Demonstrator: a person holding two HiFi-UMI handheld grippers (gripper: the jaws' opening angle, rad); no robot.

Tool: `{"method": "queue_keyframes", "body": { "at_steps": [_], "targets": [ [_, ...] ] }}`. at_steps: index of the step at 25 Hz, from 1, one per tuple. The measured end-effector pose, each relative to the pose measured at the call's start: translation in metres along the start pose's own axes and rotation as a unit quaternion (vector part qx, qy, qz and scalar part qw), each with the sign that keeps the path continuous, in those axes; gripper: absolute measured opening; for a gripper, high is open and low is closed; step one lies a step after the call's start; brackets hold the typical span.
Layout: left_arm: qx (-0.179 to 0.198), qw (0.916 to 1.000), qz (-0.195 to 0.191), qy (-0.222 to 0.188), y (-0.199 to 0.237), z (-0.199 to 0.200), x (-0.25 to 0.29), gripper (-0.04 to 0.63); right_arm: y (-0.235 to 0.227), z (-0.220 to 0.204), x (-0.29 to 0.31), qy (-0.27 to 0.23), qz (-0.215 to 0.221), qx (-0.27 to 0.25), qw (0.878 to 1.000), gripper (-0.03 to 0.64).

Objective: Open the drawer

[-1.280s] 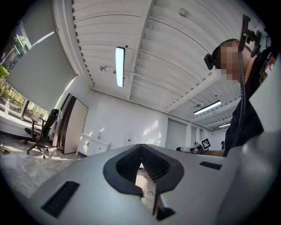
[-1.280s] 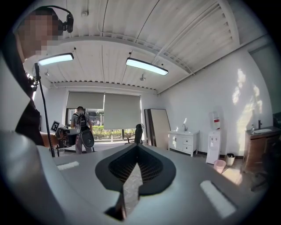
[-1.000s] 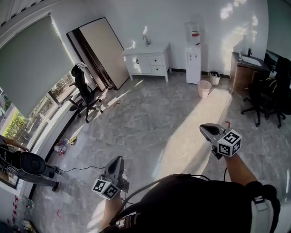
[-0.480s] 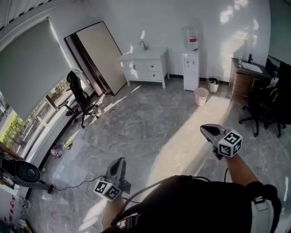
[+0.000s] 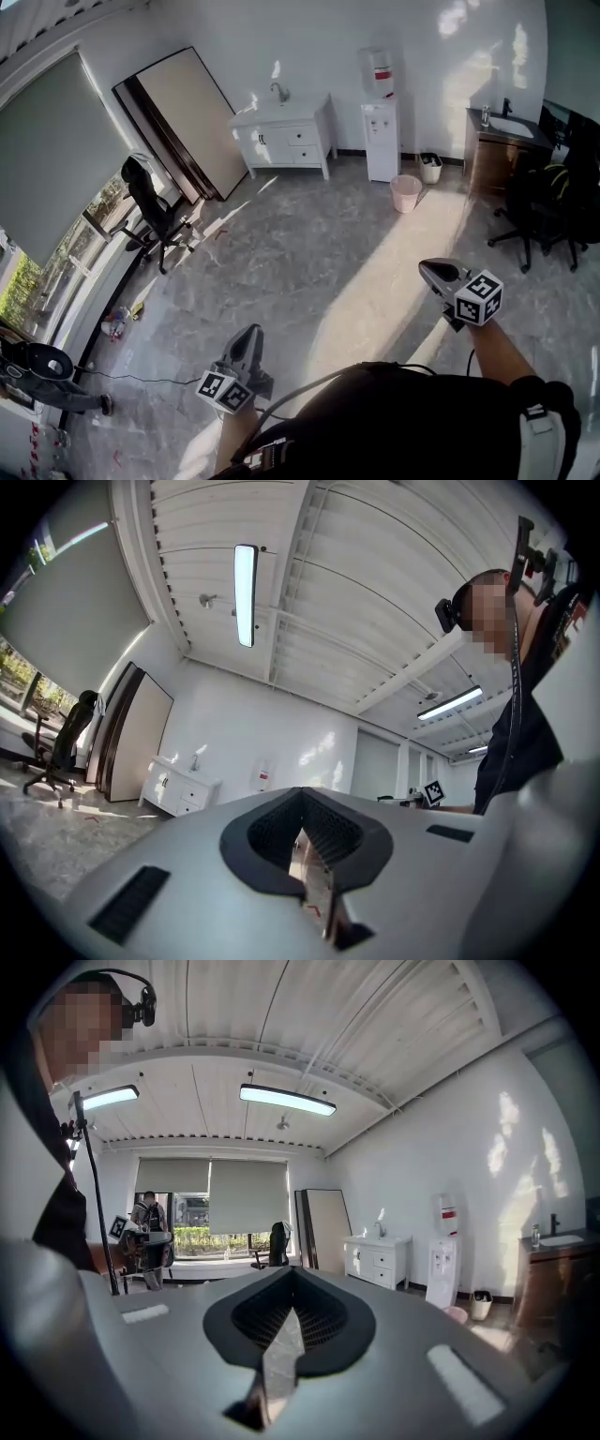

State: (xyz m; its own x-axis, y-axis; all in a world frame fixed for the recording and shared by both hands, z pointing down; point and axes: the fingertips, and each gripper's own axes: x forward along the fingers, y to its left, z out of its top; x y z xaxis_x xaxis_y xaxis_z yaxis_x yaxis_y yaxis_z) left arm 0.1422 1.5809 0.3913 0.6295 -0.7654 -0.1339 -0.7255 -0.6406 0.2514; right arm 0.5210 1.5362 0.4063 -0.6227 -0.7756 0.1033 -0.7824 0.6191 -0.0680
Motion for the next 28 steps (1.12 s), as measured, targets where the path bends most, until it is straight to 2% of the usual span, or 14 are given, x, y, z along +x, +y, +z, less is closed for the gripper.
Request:
{"method": "queue_keyframes", "body": {
  "at_steps": [5,12,18,22,25,28],
  "targets": [
    [-0.004,0.9998,-0.019,-0.003,0.037,0.009,0.017,0.002,0.005,0.009,0.039,0.002,-0.006,-0.003,1.0,0.002],
    [-0.001,0.9997,-0.024,-0.007,0.133,0.046,0.003,0.002,0.042,0.035,0.125,-0.013,-0.016,-0.017,1.0,0.002],
    [0.003,0.9994,-0.033,-0.003,0.208,0.07,-0.007,0.002,0.073,0.041,0.193,-0.015,-0.025,-0.015,0.999,0.002],
    [-0.004,0.9989,-0.046,-0.007,0.241,0.077,-0.009,0.002,0.09,0.035,0.229,-0.011,-0.025,-0.013,1.0,0.002],
    [-0.004,0.9992,-0.039,-0.004,0.265,0.075,-0.01,0.002,0.096,0.031,0.249,0.002,-0.02,-0.015,1.0,0.002],
    [-0.022,0.9989,-0.041,-0.009,0.273,0.077,-0.009,0.002,0.09,0.031,0.26,0.007,-0.024,-0.01,1.0,0.002]
  ]
}}
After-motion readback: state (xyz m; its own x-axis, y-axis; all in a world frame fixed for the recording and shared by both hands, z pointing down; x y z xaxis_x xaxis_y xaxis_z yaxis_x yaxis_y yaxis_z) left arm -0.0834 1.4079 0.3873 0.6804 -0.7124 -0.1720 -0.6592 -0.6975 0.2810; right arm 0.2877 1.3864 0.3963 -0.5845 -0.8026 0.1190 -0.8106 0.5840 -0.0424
